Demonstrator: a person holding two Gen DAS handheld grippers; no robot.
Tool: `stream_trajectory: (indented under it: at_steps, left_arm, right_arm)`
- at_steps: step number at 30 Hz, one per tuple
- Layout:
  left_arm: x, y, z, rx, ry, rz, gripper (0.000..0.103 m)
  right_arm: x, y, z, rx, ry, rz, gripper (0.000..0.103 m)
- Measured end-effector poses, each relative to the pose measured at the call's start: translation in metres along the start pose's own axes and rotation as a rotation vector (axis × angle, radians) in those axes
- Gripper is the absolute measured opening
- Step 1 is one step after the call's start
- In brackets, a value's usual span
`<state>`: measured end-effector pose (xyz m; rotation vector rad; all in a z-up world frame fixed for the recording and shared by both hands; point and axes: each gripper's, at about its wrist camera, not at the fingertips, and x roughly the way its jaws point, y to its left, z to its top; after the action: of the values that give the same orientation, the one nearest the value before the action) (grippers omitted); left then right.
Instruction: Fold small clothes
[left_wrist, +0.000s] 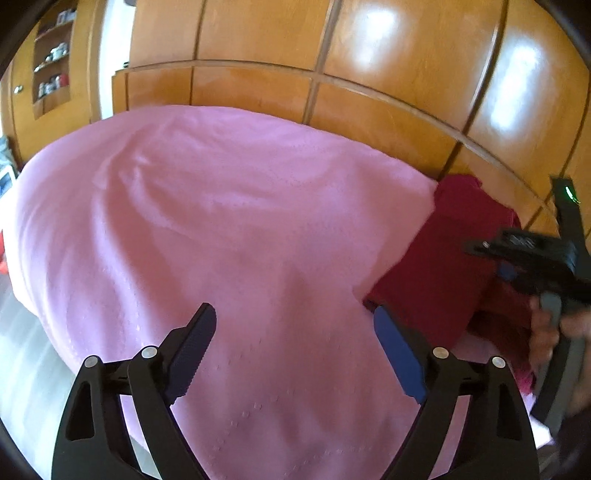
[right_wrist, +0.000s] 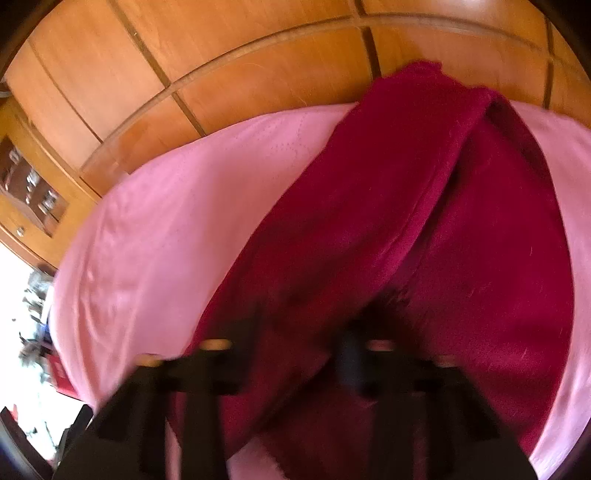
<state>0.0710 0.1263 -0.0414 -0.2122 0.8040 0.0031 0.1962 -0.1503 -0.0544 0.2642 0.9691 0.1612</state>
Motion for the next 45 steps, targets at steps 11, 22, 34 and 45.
stream_trajectory:
  at_steps: [11,22,34,45]
  left_arm:
    - [0.016,-0.007,0.002,0.098,0.031,-0.025,0.074]
    - [0.036,-0.029,0.023,0.092,0.114,-0.184,0.057]
    - [0.091,-0.09,0.065,0.171,0.16,-0.342,0.04]
    - [0.155,-0.163,0.084,0.261,0.262,-0.523,0.041]
  right_arm:
    - [-0.153,-0.105,0.043,0.02,-0.337,-0.121,0.005]
    - [-0.172,-0.293,0.095,0.256,-0.291,-0.556,0.032]
    - [-0.138,-0.21,-0.016,0.055,-0.25,-0.43,0.084]
    - [-0.077,-0.172,-0.06,0.241,-0.003,0.193,0.066]
